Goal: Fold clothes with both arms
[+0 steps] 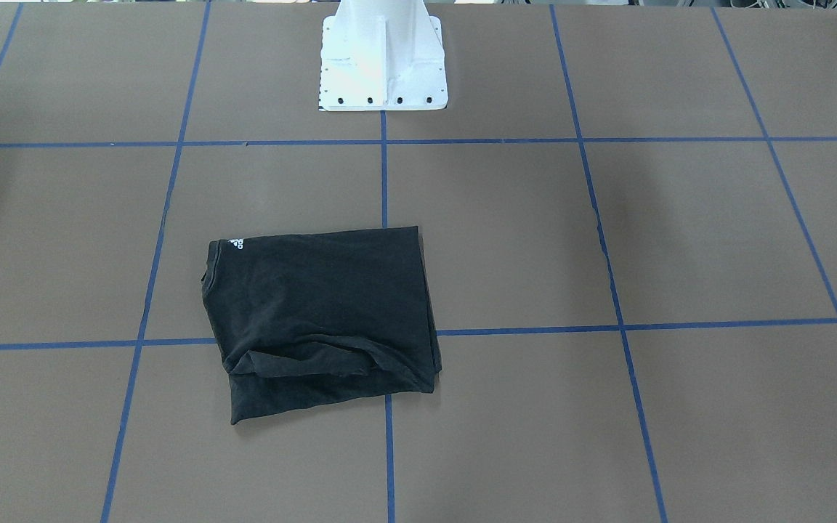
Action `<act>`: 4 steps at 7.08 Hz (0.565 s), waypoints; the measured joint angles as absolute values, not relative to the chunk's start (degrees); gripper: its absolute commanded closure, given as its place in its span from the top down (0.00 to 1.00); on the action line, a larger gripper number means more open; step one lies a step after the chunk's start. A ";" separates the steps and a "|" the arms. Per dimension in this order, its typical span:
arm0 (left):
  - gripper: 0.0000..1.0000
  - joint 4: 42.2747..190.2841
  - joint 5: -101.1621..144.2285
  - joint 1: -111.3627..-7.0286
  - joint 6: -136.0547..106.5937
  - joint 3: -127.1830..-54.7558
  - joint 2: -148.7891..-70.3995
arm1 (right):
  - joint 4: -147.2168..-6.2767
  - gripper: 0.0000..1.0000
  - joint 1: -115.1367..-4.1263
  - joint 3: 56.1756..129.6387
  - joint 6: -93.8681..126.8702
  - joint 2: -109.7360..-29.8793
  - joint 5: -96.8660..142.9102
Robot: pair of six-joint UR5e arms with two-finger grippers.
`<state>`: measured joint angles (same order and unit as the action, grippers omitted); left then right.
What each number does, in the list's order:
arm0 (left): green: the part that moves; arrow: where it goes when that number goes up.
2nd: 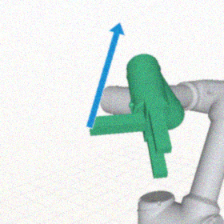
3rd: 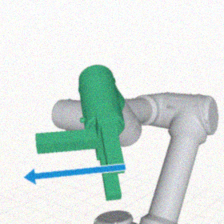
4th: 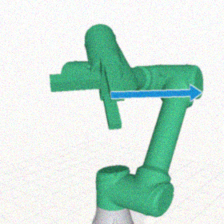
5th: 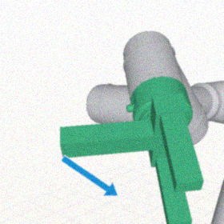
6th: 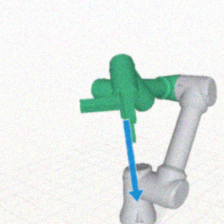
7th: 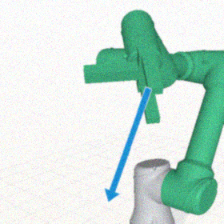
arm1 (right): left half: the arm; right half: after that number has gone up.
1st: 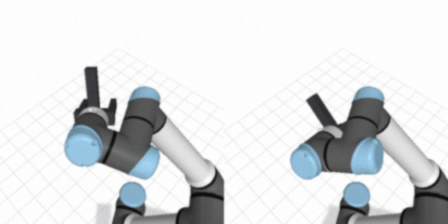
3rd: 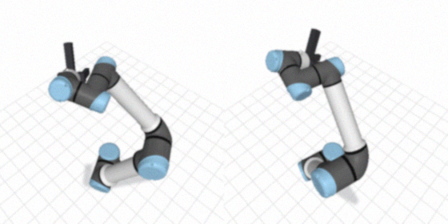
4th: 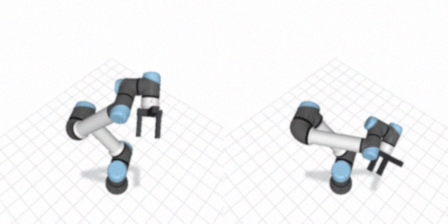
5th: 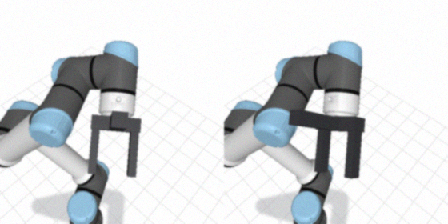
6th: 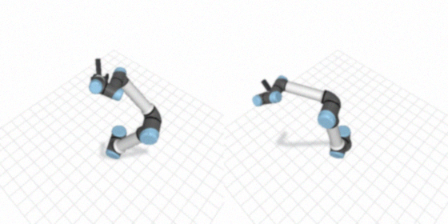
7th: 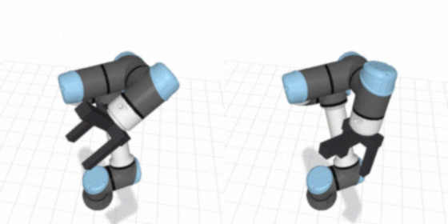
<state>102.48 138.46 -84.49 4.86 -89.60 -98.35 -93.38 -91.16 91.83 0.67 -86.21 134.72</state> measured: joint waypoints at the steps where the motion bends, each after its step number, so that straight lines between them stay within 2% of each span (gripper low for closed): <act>1: 1.00 101.37 138.36 -84.49 4.71 -89.33 -98.22 | -96.67 1.00 -90.56 93.39 0.84 -86.10 134.17; 4: 1.00 100.67 138.04 -84.61 4.29 -89.55 -97.10 | -98.29 1.00 -89.44 93.79 0.78 -86.81 134.14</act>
